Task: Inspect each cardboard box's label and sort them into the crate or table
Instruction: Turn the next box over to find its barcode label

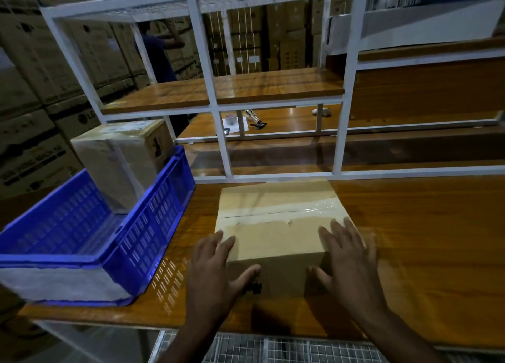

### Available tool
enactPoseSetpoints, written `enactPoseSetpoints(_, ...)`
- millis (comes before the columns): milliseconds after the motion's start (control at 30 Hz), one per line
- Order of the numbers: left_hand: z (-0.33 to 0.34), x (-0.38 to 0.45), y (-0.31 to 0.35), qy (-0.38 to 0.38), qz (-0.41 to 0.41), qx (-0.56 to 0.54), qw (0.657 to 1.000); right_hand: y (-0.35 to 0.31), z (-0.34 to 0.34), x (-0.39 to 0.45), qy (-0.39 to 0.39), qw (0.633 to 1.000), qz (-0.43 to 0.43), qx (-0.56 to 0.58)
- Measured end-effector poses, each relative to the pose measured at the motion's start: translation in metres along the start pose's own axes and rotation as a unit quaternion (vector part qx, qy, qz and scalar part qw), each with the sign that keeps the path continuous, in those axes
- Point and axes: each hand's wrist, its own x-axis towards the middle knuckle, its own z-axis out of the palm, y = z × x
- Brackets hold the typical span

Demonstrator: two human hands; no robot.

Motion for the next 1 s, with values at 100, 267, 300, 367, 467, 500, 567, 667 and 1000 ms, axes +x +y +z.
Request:
enactPoseSetpoints(100, 0.001, 0.015, 0.013, -0.040, 0.071, 0.084, 0.993, -0.016, -0.003, 0.011, -0.024, 0.997, -0.055, -0.040)
enactPoseSetpoints(267, 0.007, 0.043, 0.030, -0.184, 0.125, 0.128, 0.966, -0.035, -0.012, 0.030, -0.088, 0.990, -0.102, -0.032)
enactPoseSetpoints(300, 0.007, 0.046, 0.030, -0.194, 0.129, 0.132, 0.963, -0.036, -0.013, 0.031, -0.089, 0.990, -0.103, -0.026)
enactPoseSetpoints(367, 0.009, 0.048, 0.028, -0.203, 0.131, 0.136, 0.961, -0.034, -0.013, 0.032, -0.090, 0.991, -0.102, -0.014)
enactPoseSetpoints(467, 0.013, 0.049, 0.025, -0.208, 0.129, 0.135, 0.960, -0.035, -0.012, 0.032, -0.091, 0.991, -0.099, 0.000)
enactPoseSetpoints(500, 0.014, 0.050, 0.025, -0.209, 0.128, 0.133, 0.960, -0.036, -0.013, 0.033, -0.093, 0.991, -0.097, 0.004)
enactPoseSetpoints(567, 0.014, 0.051, 0.025, -0.207, 0.130, 0.130, 0.961, -0.036, -0.013, 0.034, -0.097, 0.990, -0.101, -0.001)
enactPoseSetpoints(667, 0.015, 0.051, 0.024, -0.205, 0.132, 0.125, 0.962, -0.036, -0.012, 0.035, -0.096, 0.990, -0.107, -0.002)
enactPoseSetpoints(1000, 0.001, 0.042, 0.019, -0.157, 0.064, 0.081, 0.982, -0.013, -0.011, 0.029, -0.019, 0.998, -0.036, 0.041)
